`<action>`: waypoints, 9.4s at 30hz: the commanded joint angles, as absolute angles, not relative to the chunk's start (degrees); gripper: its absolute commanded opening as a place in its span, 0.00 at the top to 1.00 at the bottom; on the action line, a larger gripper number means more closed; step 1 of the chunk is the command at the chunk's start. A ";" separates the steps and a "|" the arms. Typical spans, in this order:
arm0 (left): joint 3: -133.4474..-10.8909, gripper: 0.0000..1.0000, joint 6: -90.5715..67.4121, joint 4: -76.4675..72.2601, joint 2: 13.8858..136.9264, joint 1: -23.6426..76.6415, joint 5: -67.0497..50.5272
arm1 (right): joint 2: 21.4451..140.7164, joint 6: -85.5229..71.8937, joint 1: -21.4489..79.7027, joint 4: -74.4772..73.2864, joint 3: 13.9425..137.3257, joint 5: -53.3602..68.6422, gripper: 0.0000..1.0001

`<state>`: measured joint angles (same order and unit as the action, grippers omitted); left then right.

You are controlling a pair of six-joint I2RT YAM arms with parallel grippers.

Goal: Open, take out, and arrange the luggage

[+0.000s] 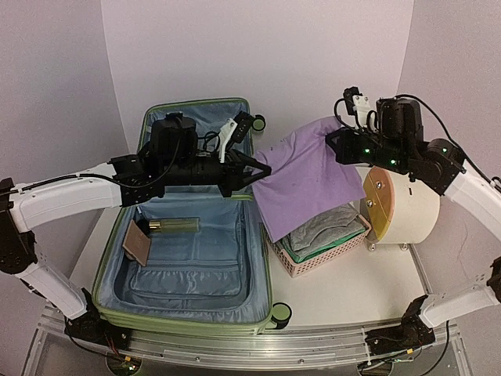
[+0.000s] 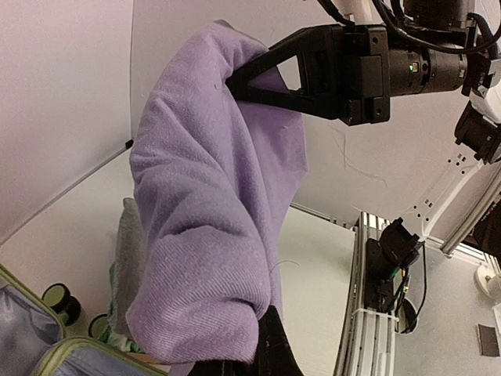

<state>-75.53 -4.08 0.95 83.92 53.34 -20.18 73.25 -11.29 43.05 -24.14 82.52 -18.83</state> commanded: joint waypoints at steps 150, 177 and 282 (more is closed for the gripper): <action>-80.19 0.32 8.30 18.36 94.44 45.51 -15.76 | 103.31 -13.33 33.22 -27.46 88.86 1.30 0.76; -62.82 0.34 18.30 13.43 94.79 29.58 -9.75 | 98.55 -16.83 36.13 -38.45 81.59 -10.86 0.68; -84.60 0.22 50.06 22.13 104.18 12.11 -20.34 | 131.69 -12.11 31.61 -25.49 114.79 -7.71 1.00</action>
